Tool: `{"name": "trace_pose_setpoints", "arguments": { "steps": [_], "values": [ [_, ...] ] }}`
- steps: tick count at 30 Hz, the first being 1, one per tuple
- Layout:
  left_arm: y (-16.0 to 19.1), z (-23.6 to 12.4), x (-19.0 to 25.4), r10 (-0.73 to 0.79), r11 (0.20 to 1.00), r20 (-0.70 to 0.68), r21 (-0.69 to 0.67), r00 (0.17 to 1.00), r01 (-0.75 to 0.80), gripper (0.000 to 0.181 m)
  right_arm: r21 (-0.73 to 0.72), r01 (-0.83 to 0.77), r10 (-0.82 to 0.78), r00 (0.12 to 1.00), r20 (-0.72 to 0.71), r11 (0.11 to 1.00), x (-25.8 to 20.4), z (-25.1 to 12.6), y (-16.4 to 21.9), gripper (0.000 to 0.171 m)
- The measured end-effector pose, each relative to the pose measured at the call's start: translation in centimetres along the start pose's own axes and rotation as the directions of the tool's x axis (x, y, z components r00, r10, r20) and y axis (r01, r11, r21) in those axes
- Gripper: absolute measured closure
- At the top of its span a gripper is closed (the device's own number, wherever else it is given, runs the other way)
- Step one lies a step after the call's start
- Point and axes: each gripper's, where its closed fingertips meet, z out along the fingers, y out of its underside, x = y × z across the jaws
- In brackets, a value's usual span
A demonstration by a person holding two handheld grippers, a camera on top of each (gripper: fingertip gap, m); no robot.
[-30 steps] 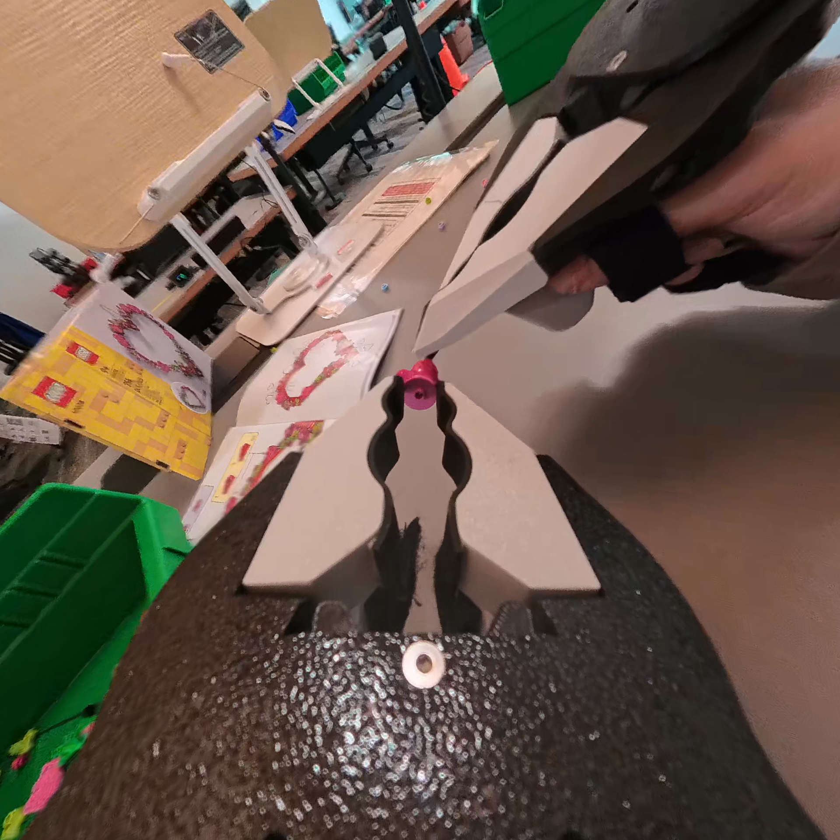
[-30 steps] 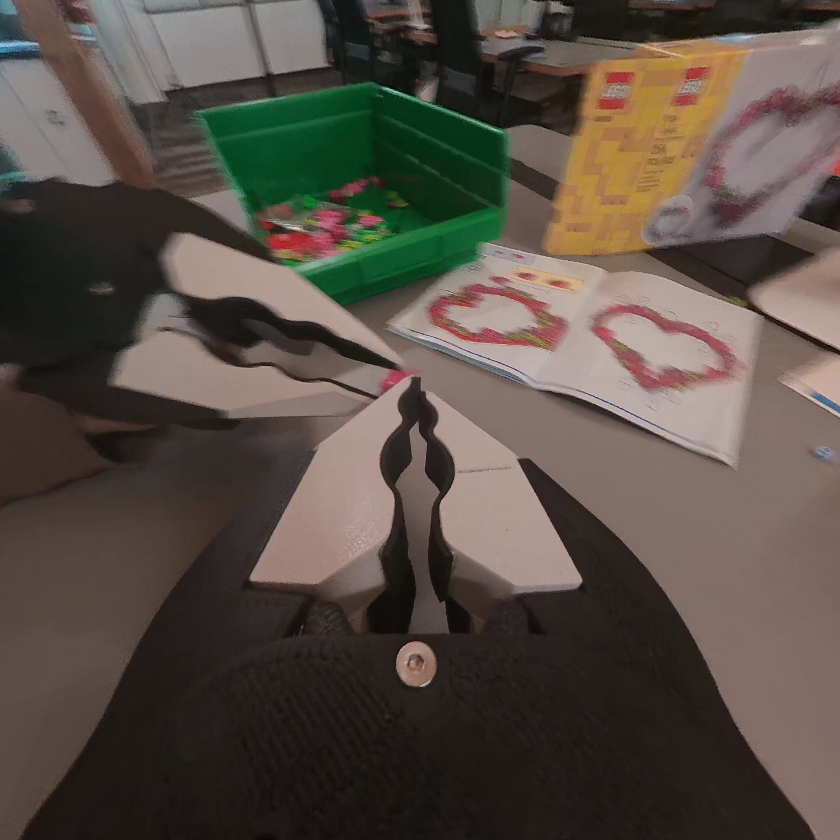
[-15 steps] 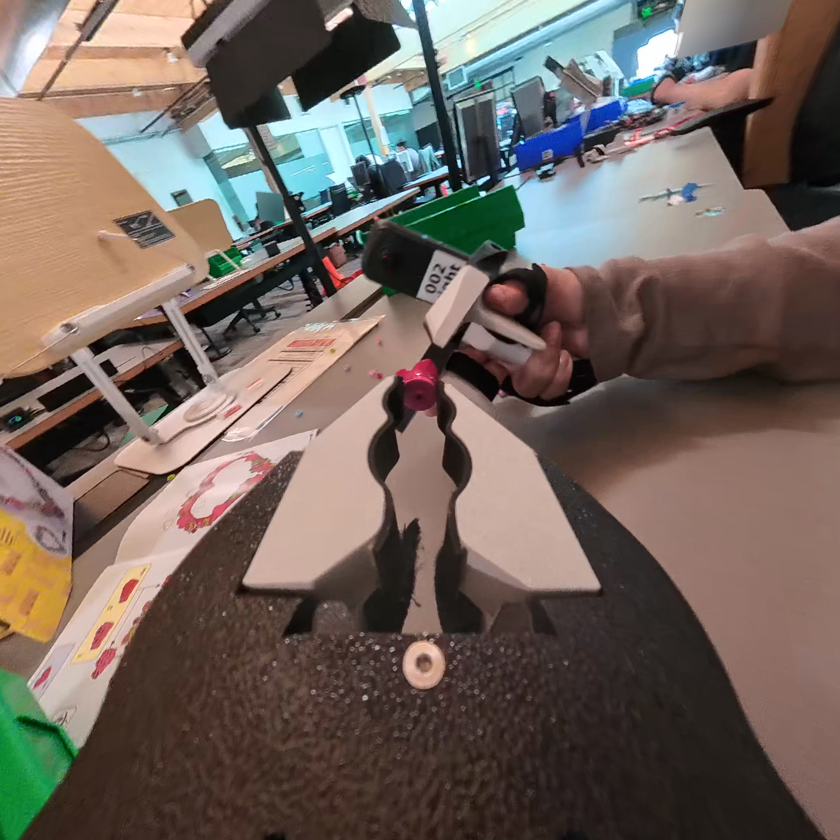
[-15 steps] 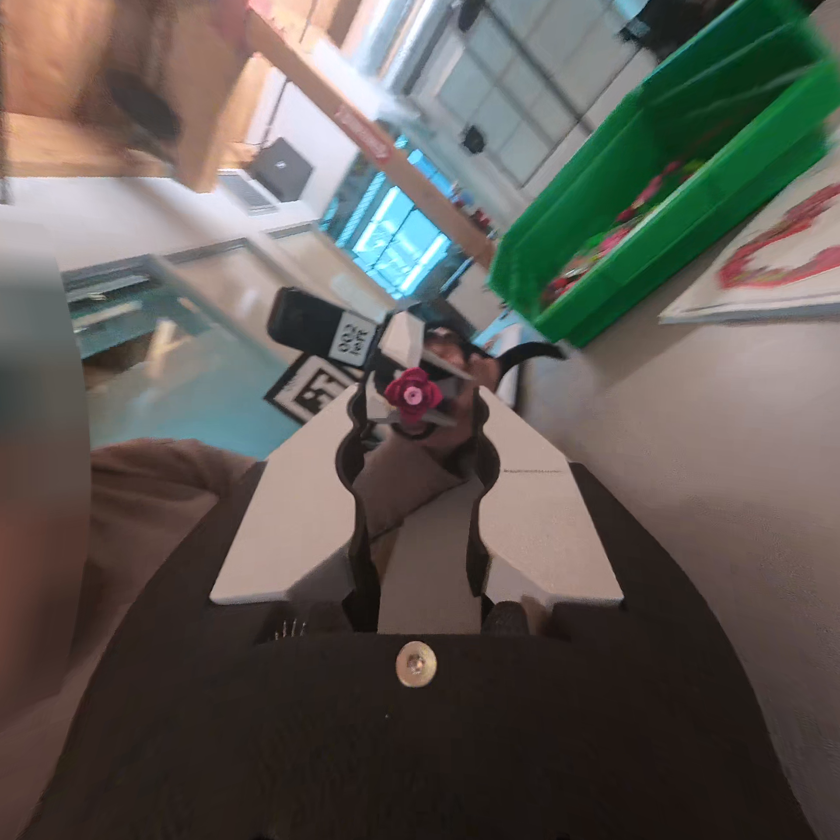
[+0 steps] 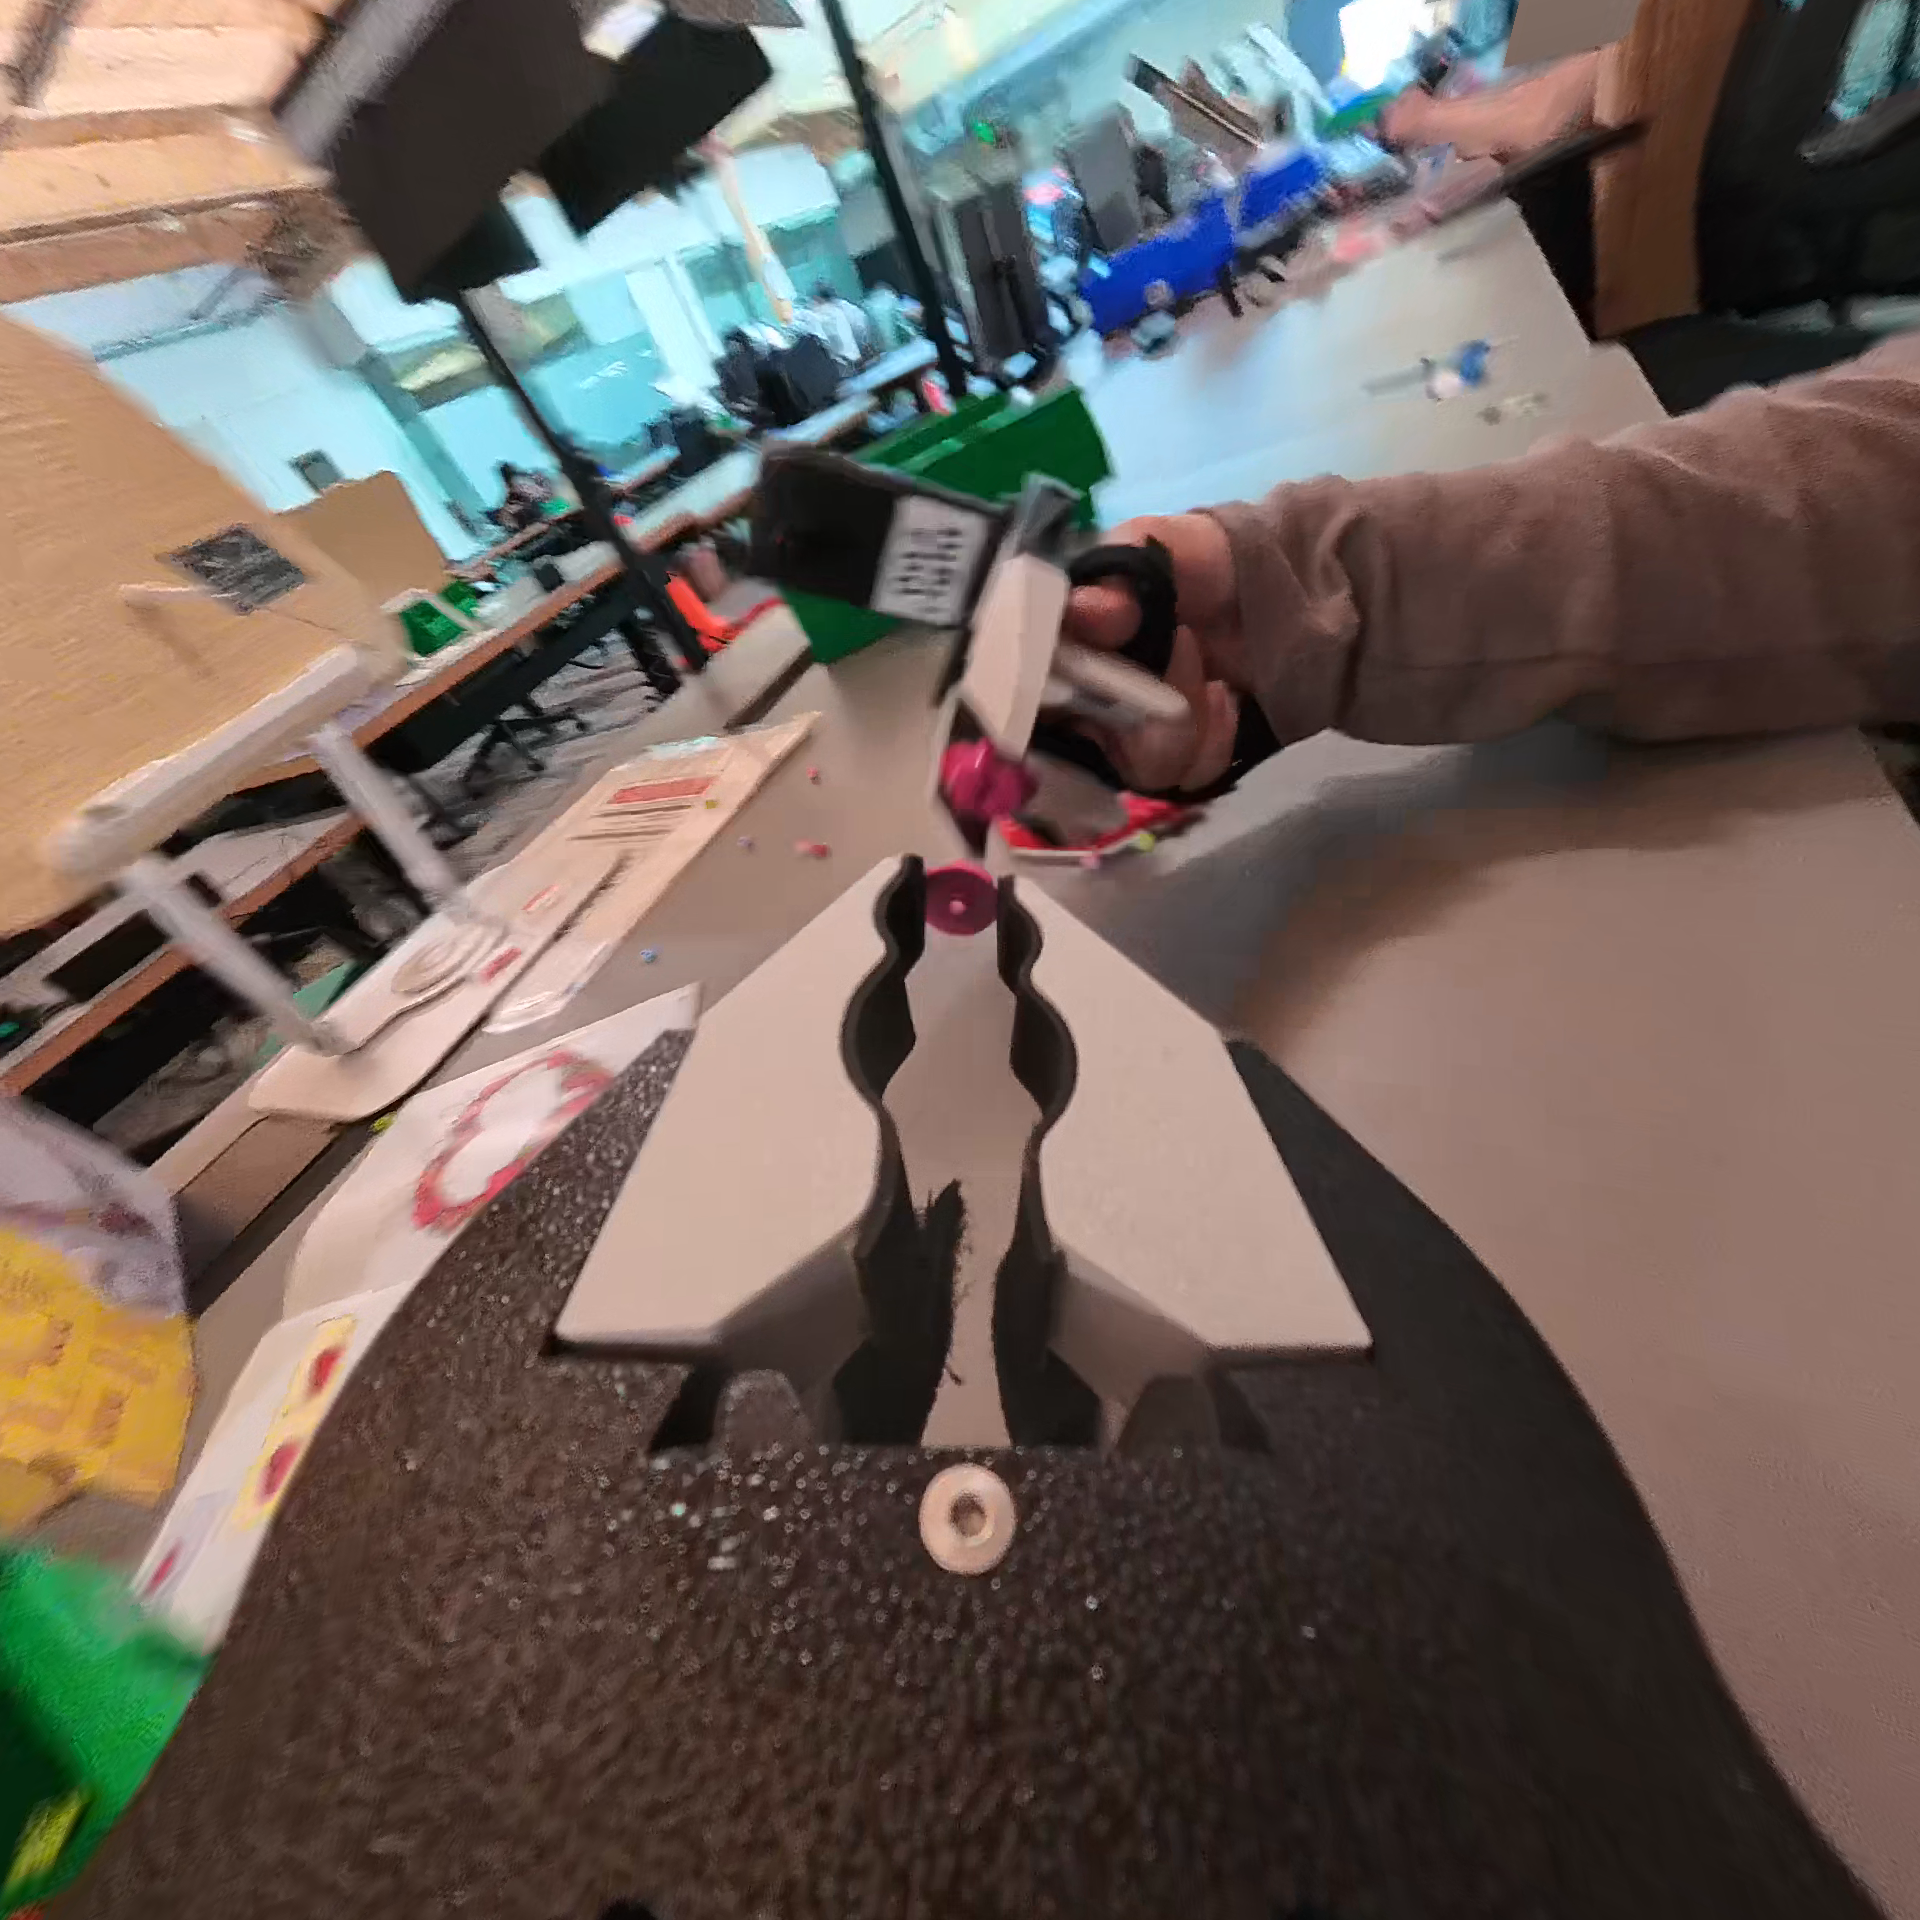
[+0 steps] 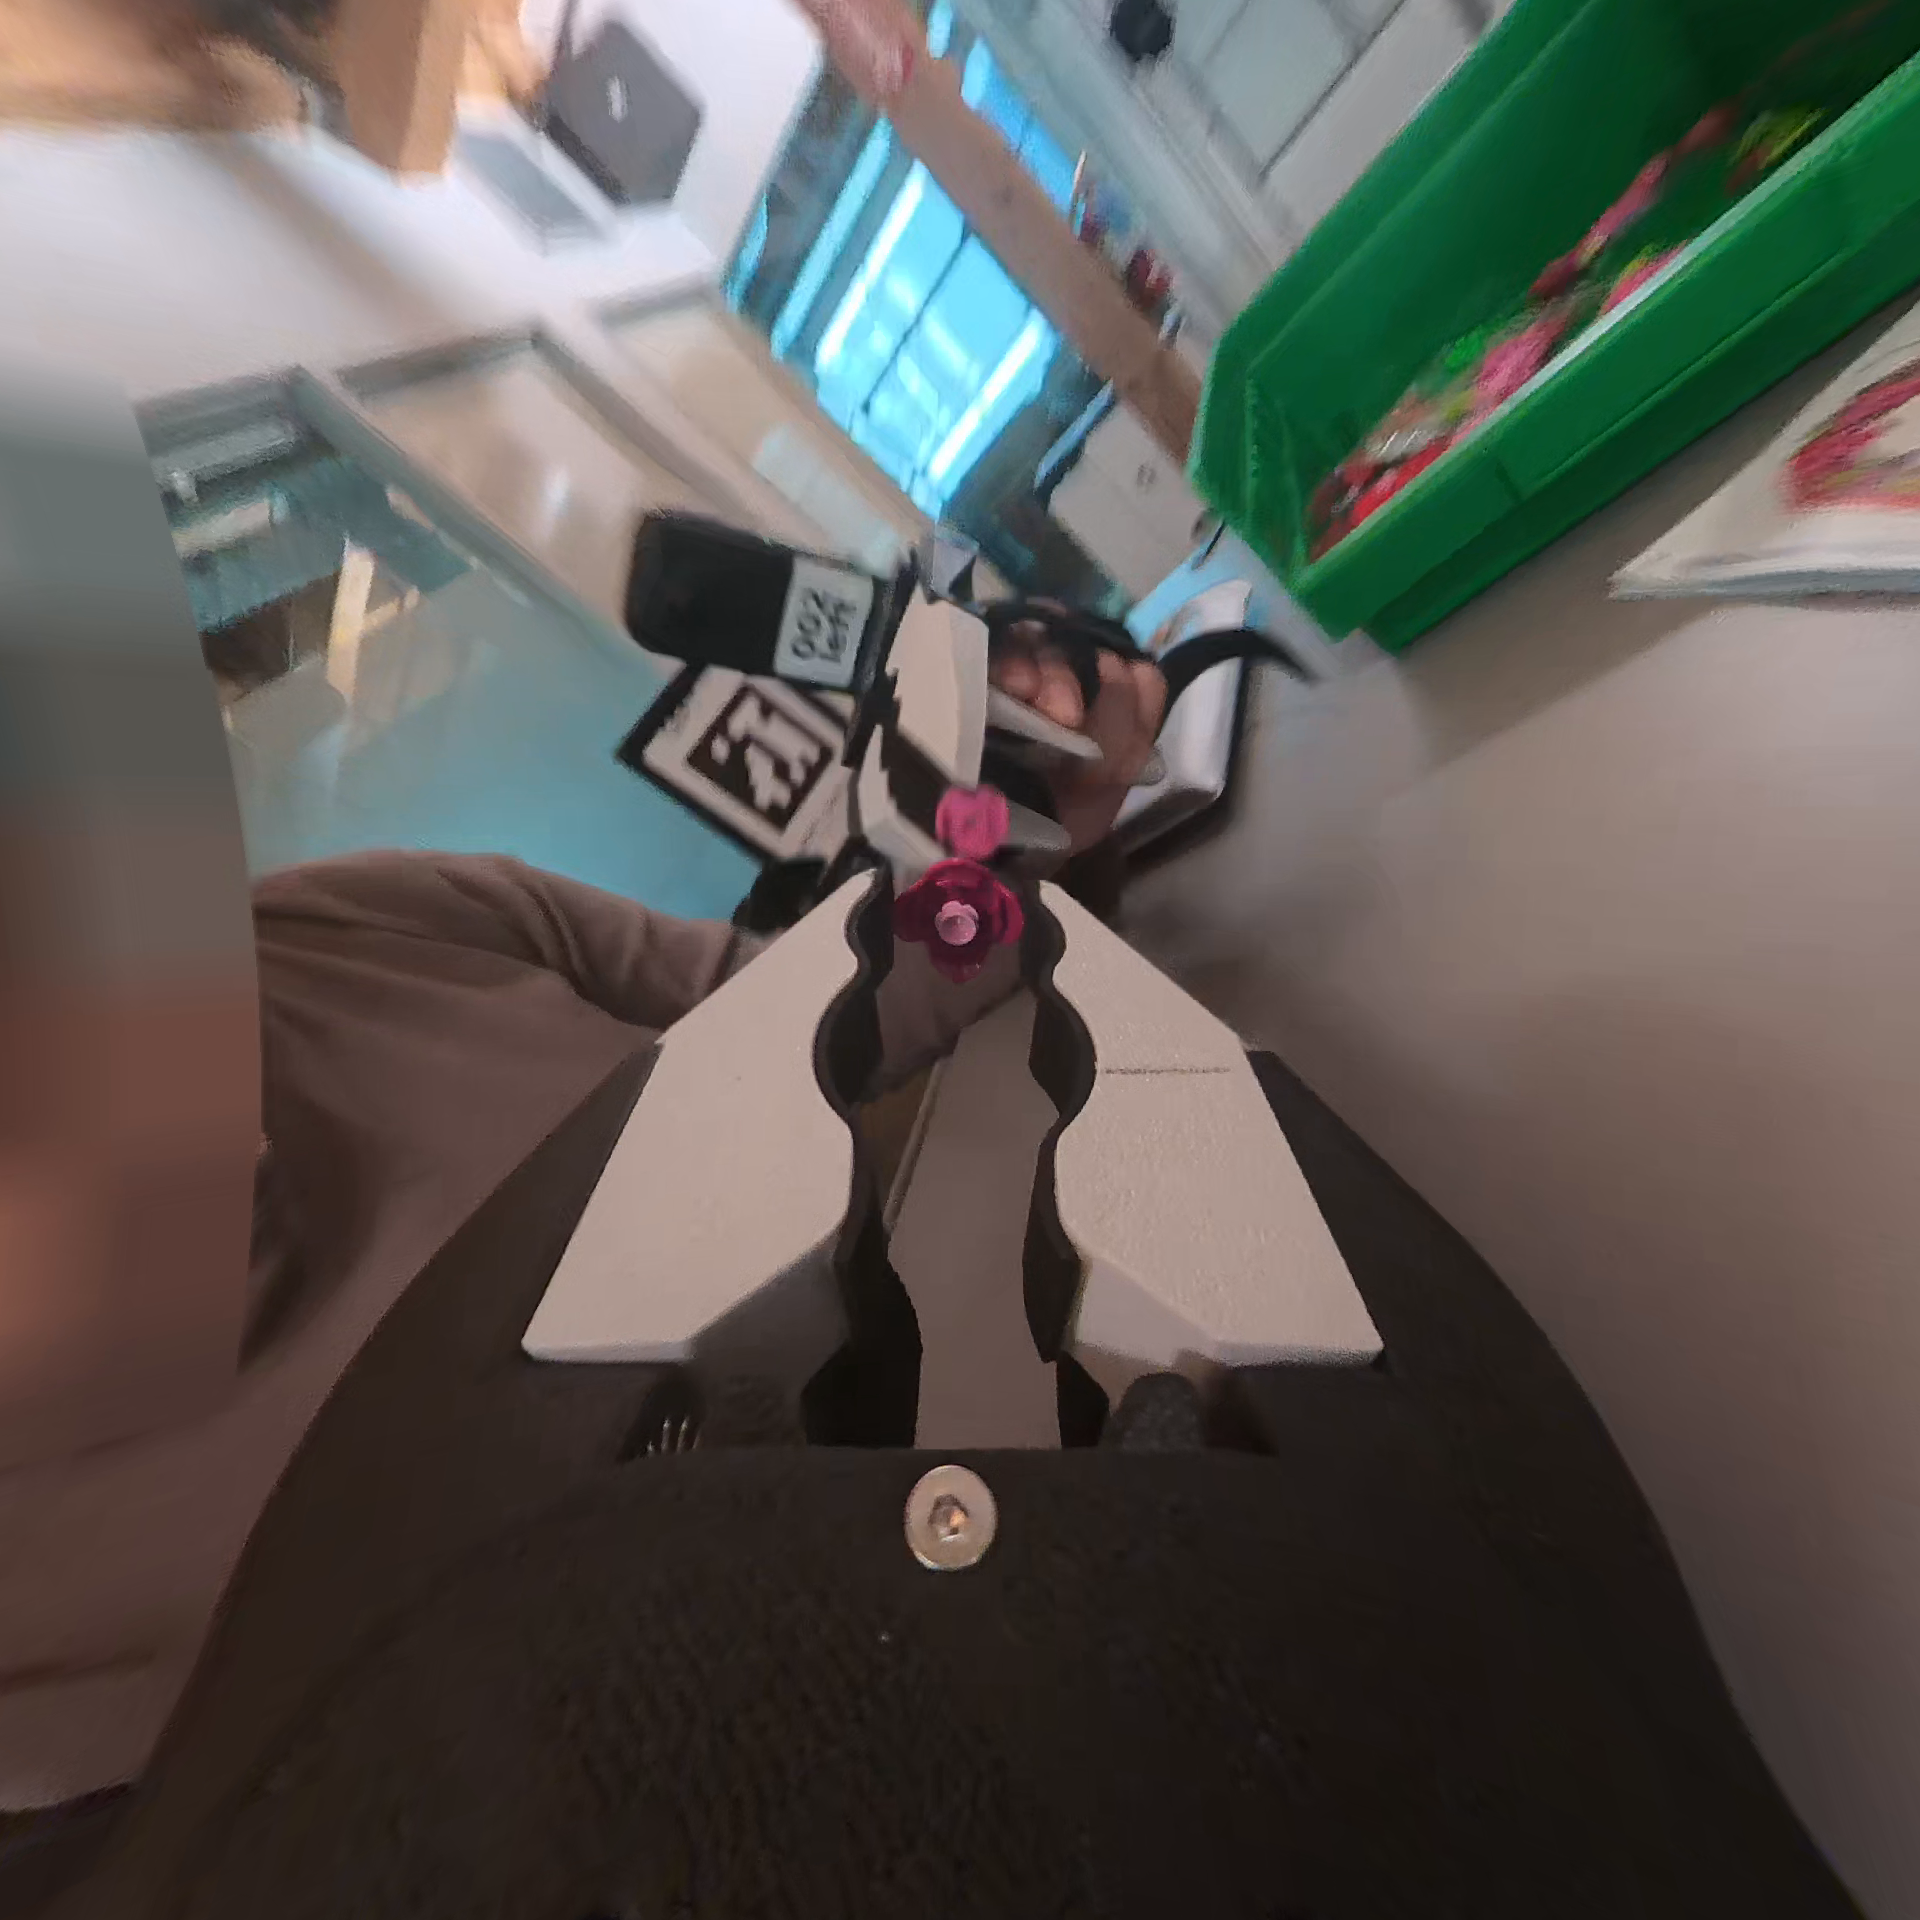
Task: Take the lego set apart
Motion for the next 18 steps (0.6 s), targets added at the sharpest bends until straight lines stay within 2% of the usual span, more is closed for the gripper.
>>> {"name": "trace_pose_setpoints", "arguments": {
  "steps": [3, 6, 9, 11, 13, 18],
  "values": [
    [0.4, -3.7, -2.9, -0.092, 0.995, 0.093, 0.056, 0.991, 0.087, 0.171, 0.048, 0.067, -0.06, 0.989, -0.134, 0.997, 0.7, -4.4, -0.6, 0.148],
    [0.2, -3.1, -3.3, -0.104, 0.994, 0.106, 0.053, 0.989, 0.099, 0.17, 0.033, 0.187, -0.173, 0.954, -0.243, 0.982, 1.3, -4.7, -0.9, 0.147],
    [0.6, -3.5, -6.1, -0.109, 0.991, 0.251, -0.045, 0.962, 0.124, 0.17, -0.021, 0.326, -0.314, 0.89, -0.33, 0.945, 1.4, -3.9, -1.3, 0.147],
    [1.6, -5.2, -9.5, -0.103, 0.97, 0.414, -0.16, 0.904, 0.184, 0.17, -0.021, 0.396, -0.376, 0.852, -0.364, 0.918, 1.3, -3.6, -1.7, 0.147],
    [2.5, -8.1, -13.2, -0.075, 0.927, 0.585, -0.259, 0.808, 0.273, 0.169, -0.017, 0.457, -0.427, 0.817, -0.388, 0.89, 1.2, -3.2, -2.1, 0.147],
    [5.6, -13.6, -18.9, 0.006, 0.769, 0.767, -0.414, 0.642, 0.487, 0.135, -0.105, 0.628, -0.588, 0.64, -0.494, 0.771, 1.6, -2.0, -2.5, 0.147]
  ]
}}
